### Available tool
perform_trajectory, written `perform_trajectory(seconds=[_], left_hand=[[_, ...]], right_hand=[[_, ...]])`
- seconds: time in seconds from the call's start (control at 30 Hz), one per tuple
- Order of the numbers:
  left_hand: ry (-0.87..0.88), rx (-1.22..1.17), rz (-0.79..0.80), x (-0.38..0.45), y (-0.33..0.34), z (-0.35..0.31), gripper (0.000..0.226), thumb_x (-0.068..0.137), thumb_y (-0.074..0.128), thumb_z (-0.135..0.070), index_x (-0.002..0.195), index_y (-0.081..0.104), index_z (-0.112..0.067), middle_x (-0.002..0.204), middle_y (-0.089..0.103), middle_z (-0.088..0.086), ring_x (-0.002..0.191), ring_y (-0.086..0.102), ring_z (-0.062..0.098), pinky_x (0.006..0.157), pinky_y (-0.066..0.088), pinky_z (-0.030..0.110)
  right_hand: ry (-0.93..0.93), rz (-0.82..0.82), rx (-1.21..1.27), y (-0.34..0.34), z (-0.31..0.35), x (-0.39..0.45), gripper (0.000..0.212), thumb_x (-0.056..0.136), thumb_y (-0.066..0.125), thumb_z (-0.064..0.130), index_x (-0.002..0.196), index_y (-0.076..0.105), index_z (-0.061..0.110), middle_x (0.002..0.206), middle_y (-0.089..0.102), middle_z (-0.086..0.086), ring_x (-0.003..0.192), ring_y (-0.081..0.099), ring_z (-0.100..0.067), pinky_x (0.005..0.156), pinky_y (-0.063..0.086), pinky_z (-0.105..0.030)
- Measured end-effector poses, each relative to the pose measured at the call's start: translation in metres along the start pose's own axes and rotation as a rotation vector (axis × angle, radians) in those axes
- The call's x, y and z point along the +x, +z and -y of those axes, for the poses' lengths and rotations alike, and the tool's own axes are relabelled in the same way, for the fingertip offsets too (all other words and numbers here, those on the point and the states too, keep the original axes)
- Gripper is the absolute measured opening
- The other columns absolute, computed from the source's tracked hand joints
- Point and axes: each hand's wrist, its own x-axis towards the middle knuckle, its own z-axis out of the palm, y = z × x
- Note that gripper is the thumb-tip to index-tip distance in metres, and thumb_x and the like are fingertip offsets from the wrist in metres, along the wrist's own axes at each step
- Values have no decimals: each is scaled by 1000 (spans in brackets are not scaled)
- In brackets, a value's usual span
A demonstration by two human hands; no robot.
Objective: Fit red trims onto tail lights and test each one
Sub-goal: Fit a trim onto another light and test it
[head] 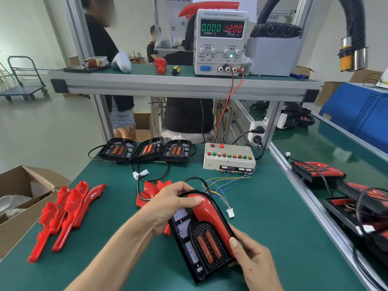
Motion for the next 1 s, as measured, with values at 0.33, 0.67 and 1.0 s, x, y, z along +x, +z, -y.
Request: perform_trajectory(seconds=[0.33,0.67,1.0], left_hand=[[47,47,-6,-4,2,1,18,83,77,-2,94,64,-5,89,72,7,80,68,19,75,56,28],[62,127,3,-6,8,-4,18,83,77,-1,93,63,-6,91,71,7,84,66,17,83,54,29],[50,123,1,-13,13,-6,16,88,72,-1,102,65,-1,92,71,8,82,66,15,75,54,23]], right_hand=[[-10,-15,-41,-1,-2,-3,36,85,69,26,116,76,43,114,77,-1,94,71,-14,68,59,-28],[-155,-130,-480,14,37,9,37,84,58,71,116,67,54,108,67,32,112,57,1,91,45,-16],[-18,79,-379,41,71,45,50,73,62,77,92,69,31,85,73,7,79,67,-11,74,55,-30]])
